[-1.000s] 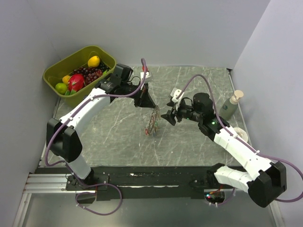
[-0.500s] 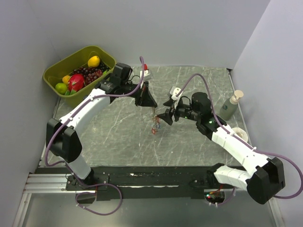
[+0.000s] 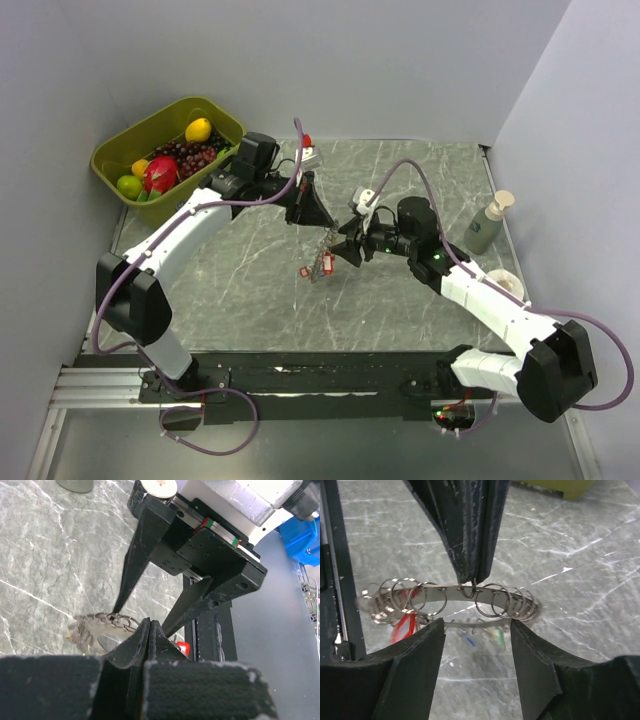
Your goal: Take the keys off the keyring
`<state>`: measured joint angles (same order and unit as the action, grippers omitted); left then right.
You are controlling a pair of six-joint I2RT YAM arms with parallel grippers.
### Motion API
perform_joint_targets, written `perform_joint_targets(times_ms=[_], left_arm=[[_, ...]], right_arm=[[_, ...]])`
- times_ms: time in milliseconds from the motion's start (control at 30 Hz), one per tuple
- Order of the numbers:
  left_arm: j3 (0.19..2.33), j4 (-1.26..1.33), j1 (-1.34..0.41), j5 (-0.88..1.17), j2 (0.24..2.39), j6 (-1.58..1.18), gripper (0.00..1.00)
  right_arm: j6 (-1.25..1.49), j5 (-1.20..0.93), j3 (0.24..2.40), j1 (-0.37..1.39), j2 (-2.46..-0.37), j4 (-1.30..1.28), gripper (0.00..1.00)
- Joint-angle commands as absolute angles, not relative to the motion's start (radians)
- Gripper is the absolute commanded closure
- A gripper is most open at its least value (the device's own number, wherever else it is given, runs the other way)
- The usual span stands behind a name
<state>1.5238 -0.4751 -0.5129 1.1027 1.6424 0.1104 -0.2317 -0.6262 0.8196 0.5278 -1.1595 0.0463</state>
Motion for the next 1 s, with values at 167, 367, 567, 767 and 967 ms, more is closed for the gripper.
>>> perform_joint_targets(times_ms=[167, 367, 567, 767, 967], left_arm=[[1.509, -0.411, -0.52, 1.14, 1.586, 0.097, 0.99], [1.503, -0.405, -0.52, 1.135, 1.577, 0.095, 0.99], [1.5, -0.4, -0.52, 1.143, 1.578, 0.087, 0.99], [1.494, -0.385, -0.52, 1.15, 1.583, 0.075, 0.99], [1.494, -0.382, -0.52, 1.158, 1.588, 0.071, 0.99]], right_arm=[[-0.247, -0.732, 0.807, 0.532, -1.088, 0.063, 0.35], [-0.256, -0.72, 0.805, 0.525, -1.088, 0.06, 0.25], [-0.221, -0.66, 0.796, 0.526, -1.103, 0.103, 0.25], [-0.21, -0.655, 0.787, 0.526, -1.106, 0.12, 0.25], [-0.209, -0.621, 0.782, 0.526, -1.131, 0.137, 0.28]])
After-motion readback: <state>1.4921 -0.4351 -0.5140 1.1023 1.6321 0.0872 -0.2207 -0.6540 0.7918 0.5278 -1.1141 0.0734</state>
